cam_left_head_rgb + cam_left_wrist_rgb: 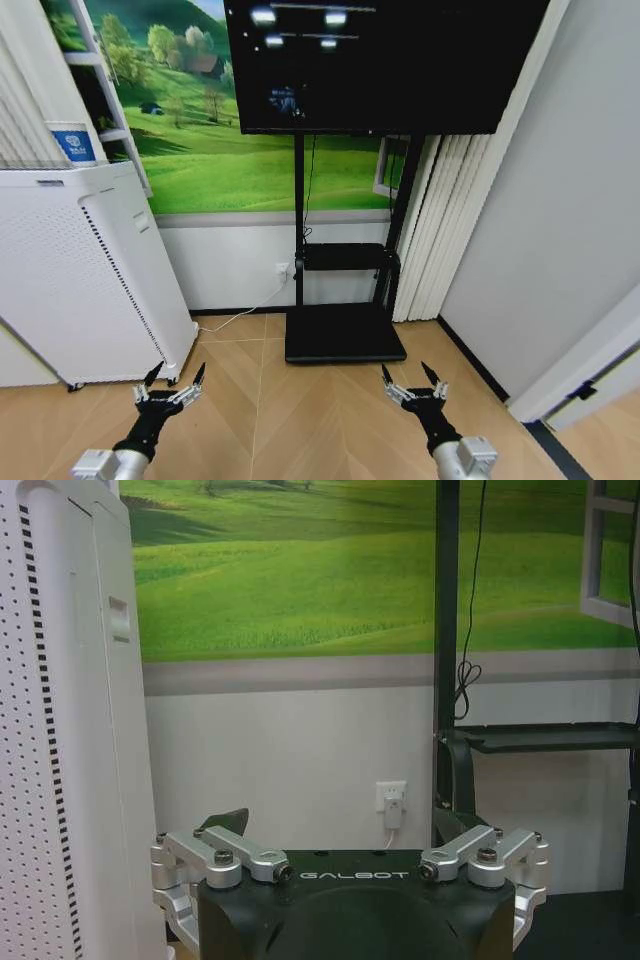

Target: Pick up the trash bin and place the garbage on the floor into it.

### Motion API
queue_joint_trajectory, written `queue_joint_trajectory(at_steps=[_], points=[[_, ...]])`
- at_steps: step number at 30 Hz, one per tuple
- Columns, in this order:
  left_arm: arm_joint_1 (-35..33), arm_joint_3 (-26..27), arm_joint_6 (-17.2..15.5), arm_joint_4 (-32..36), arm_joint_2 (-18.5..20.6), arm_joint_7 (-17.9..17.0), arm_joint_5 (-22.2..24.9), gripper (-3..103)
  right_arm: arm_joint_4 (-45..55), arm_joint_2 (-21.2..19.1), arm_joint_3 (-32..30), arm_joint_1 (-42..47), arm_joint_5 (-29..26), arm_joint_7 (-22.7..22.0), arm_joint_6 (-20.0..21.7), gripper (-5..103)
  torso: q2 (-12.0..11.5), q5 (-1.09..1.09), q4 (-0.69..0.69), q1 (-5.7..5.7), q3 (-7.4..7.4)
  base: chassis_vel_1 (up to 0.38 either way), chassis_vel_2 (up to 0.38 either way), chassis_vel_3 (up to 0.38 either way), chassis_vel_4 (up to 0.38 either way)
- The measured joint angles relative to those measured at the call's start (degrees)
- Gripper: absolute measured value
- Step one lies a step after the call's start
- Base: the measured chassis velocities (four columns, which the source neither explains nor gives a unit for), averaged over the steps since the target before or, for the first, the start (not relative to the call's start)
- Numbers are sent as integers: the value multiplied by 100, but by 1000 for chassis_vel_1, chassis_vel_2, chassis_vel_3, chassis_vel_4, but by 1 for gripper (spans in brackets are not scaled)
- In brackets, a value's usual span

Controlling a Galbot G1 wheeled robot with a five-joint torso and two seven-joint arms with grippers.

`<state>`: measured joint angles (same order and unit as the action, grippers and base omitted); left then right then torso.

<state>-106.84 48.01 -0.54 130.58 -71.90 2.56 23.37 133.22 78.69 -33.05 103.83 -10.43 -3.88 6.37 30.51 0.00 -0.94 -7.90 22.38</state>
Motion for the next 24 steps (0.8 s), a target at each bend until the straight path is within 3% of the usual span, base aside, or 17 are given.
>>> queue_joint_trajectory(at_steps=[24], points=[[0,0,0,0,0,0,0,100,0,0,0,0,0,0,0,100,568,0,0,-234,333,0,0,0,0]])
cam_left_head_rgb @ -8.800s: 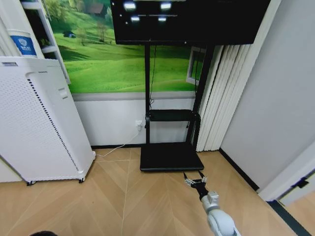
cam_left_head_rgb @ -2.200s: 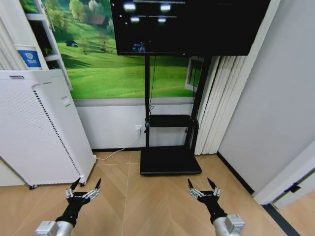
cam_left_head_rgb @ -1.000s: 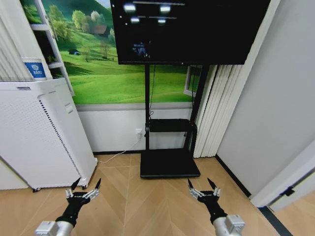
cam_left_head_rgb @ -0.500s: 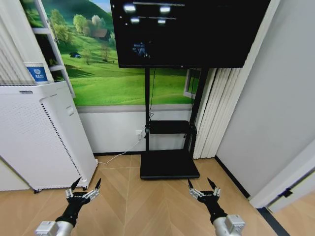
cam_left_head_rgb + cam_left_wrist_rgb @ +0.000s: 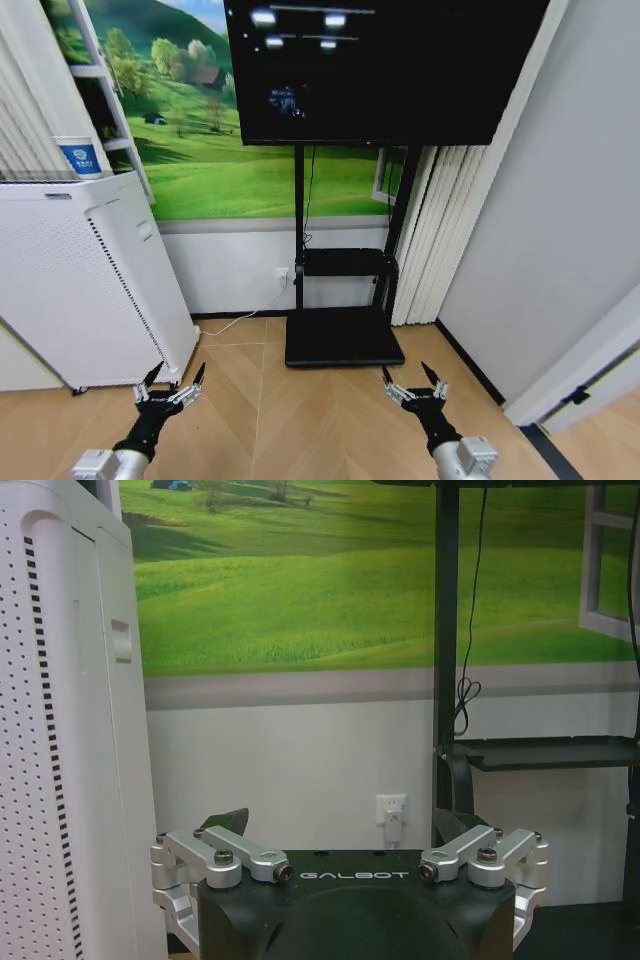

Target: Pick up the trash bin and place the garbage on the floor into it.

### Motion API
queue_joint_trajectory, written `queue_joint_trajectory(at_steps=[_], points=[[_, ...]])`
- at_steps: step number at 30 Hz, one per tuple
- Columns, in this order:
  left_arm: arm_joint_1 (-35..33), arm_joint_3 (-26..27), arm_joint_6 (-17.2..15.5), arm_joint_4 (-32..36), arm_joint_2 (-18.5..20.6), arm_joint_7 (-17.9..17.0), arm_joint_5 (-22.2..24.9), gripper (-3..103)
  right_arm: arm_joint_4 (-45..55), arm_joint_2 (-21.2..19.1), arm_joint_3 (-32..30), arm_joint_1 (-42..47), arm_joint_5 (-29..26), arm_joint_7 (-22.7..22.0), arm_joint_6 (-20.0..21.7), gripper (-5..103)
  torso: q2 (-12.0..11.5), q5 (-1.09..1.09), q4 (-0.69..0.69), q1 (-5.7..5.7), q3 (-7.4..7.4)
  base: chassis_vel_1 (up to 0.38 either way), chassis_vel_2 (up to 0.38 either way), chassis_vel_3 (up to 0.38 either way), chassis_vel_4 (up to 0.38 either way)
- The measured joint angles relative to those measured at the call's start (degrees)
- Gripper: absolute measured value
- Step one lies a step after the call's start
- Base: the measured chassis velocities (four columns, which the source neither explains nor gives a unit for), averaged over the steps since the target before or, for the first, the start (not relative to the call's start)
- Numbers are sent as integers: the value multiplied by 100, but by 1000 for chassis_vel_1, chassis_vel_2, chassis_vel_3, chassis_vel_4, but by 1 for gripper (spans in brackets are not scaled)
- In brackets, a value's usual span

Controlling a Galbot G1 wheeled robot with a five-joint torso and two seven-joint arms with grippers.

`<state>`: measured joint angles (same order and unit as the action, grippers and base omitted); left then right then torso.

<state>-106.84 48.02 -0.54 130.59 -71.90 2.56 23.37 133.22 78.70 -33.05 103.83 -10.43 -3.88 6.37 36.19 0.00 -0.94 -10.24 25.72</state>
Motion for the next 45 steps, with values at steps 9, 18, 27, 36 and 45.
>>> queue_joint_trajectory(at_steps=[9,18,27,36,45], points=[[0,0,0,0,0,1,0,100,0,0,0,0,0,0,0,100,210,0,0,-85,124,0,0,0,0],[0,0,0,0,0,0,0,100,0,0,0,0,0,0,0,100,459,0,0,-190,269,0,0,0,0],[0,0,0,0,0,1,0,100,0,0,0,0,0,0,0,100,677,0,0,-284,392,0,0,0,0],[0,0,0,0,0,1,0,100,0,0,0,0,0,0,0,100,854,0,0,-358,493,38,-28,-44,42],[0,0,0,0,0,1,0,100,0,0,-1,0,0,0,0,100,855,0,0,-363,498,75,-74,-74,70]])
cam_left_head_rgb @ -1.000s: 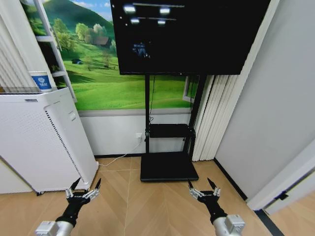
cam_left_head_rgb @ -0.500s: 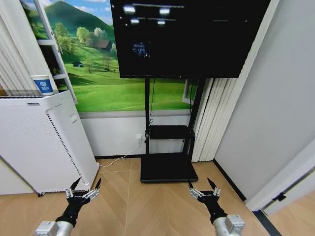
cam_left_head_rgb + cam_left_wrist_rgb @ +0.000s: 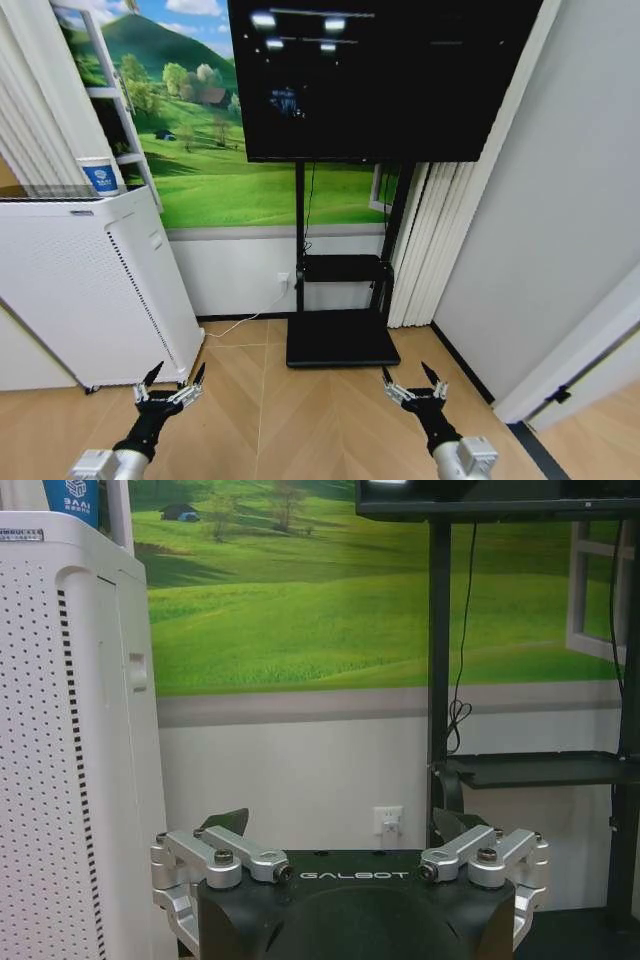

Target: Pick up the trash bin and place the garbage on the floor into it.

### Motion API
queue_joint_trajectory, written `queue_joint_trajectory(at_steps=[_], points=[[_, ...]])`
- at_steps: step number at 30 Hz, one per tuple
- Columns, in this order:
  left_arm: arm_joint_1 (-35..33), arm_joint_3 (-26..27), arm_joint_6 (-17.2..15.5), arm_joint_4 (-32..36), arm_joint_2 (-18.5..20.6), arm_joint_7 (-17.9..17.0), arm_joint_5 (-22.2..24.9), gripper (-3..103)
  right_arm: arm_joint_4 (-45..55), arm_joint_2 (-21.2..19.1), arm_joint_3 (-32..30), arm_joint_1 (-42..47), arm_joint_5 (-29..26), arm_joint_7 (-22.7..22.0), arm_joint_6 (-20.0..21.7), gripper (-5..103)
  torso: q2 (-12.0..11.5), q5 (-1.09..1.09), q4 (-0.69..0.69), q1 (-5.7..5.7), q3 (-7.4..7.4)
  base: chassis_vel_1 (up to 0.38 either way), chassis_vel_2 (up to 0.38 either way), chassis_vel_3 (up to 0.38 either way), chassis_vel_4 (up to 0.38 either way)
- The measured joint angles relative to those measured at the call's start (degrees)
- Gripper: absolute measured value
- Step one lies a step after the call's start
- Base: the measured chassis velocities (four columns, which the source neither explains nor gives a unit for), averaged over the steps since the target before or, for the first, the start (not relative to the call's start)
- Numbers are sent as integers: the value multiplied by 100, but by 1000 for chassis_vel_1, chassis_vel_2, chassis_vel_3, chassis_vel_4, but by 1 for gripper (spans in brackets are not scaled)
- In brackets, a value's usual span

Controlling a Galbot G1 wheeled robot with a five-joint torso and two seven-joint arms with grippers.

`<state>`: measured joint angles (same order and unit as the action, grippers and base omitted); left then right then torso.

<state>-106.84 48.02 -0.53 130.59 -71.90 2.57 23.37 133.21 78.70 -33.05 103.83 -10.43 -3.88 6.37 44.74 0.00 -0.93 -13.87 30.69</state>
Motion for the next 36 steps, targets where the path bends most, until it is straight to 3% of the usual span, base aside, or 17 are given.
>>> queue_joint_trajectory(at_steps=[9,10,11,13,34,36], points=[[-1,0,0,0,0,0,0,100,0,-1,0,0,0,0,0,100,-18,5,-1,10,-12,177,-173,-180,188],[-1,1,1,-1,0,0,0,100,0,0,0,0,0,0,0,100,-22,-6,0,13,-15,223,-245,-231,228],[0,1,1,0,0,1,0,100,0,-1,0,0,0,0,0,100,-27,3,-1,14,-17,295,-263,-255,252],[-1,1,1,0,0,0,0,100,0,0,0,-1,0,0,0,100,-30,1,1,16,-19,290,-270,-275,252],[-1,1,0,1,0,-1,1,100,-1,-1,0,0,1,0,0,100,-53,3,0,25,-32,348,-344,-351,351],[-1,0,0,0,0,0,0,100,0,-1,0,1,1,0,0,100,-54,-4,1,25,-33,368,-337,-331,358]])
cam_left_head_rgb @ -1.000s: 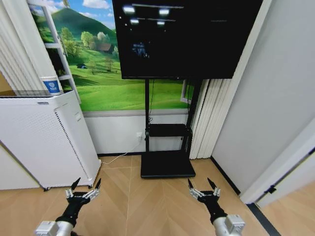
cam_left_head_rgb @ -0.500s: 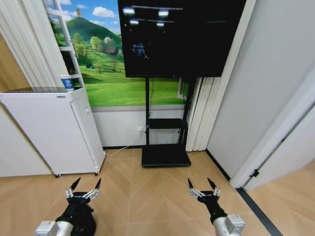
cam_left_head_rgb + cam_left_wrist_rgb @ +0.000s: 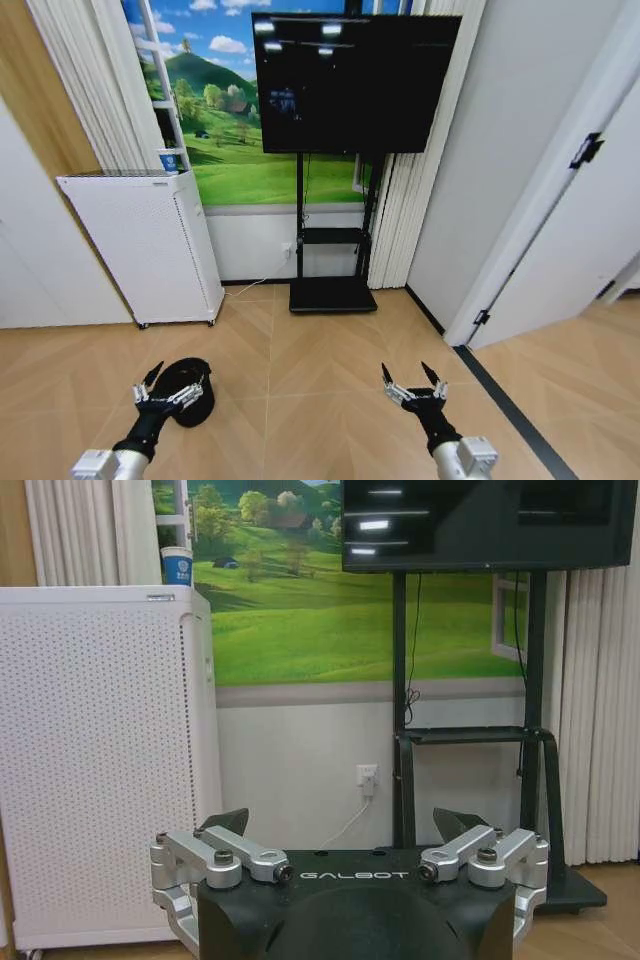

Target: Pick up the trash bin and place the garbage on the floor into it.

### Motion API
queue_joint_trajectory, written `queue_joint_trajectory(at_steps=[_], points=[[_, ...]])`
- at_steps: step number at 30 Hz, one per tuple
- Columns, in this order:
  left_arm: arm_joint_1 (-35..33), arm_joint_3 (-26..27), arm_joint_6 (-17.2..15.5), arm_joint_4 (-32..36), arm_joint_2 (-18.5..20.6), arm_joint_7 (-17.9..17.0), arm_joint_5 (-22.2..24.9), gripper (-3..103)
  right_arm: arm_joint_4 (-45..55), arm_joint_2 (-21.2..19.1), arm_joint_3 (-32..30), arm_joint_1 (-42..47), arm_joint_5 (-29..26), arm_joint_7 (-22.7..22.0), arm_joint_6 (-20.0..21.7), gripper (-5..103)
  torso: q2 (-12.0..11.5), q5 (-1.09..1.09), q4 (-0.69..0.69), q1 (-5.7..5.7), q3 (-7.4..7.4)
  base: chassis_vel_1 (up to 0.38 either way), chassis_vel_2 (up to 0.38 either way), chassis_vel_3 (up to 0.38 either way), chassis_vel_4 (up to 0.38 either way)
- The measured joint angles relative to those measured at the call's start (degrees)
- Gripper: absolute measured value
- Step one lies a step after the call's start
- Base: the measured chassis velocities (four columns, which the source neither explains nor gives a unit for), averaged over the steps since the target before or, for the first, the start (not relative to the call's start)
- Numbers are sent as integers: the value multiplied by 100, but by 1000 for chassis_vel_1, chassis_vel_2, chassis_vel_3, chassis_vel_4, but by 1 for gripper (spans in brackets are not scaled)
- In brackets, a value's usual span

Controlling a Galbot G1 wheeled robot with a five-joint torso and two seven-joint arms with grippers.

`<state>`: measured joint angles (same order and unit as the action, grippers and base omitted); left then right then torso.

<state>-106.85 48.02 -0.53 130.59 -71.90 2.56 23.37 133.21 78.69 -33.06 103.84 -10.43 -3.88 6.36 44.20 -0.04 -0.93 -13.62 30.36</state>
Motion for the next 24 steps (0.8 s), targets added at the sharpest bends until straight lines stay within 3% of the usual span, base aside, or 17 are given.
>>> queue_joint_trajectory(at_steps=[1,3,6,7,8,10,12,13,14,18,19,24], points=[[0,1,0,1,0,0,0,100,-1,0,0,-1,0,0,0,100,-1,12,0,1,-1,374,-347,-339,360],[0,0,0,0,0,0,0,100,0,0,0,-1,0,0,0,100,-1,1,0,0,-1,348,-347,-345,363],[0,0,0,0,0,0,0,100,0,0,0,-1,0,0,0,100,-4,1,0,2,-2,323,-347,-348,359],[0,1,1,2,1,1,0,100,0,0,1,-1,0,0,0,100,-4,13,-1,2,-2,377,-386,-353,334],[0,-1,0,1,0,1,0,100,0,0,0,-1,0,0,0,100,-4,-3,0,2,-3,339,-386,-353,348],[0,0,0,1,1,0,0,100,0,0,1,-1,0,0,0,100,-4,-2,-2,2,-3,339,-373,-352,348],[0,0,0,2,0,1,0,100,0,0,0,-1,0,0,1,100,-5,12,0,3,-3,351,-345,-386,355],[0,0,0,2,0,1,0,100,0,0,0,-1,0,0,1,100,-5,12,0,3,-3,342,-328,-386,367],[0,-1,0,1,0,1,0,100,0,0,-1,-1,0,0,0,100,-5,-4,-1,3,-5,358,-348,-335,367],[0,2,0,1,1,-3,0,100,0,0,2,-1,0,0,1,100,-6,12,0,3,-4,355,-357,-367,359],[0,-1,0,0,0,0,0,100,0,0,0,-1,0,0,1,100,-6,-3,-1,3,-4,339,-353,-336,344],[0,-1,0,0,0,1,0,100,0,0,-1,-1,0,0,0,100,-7,7,0,4,-5,366,-354,-352,340]])
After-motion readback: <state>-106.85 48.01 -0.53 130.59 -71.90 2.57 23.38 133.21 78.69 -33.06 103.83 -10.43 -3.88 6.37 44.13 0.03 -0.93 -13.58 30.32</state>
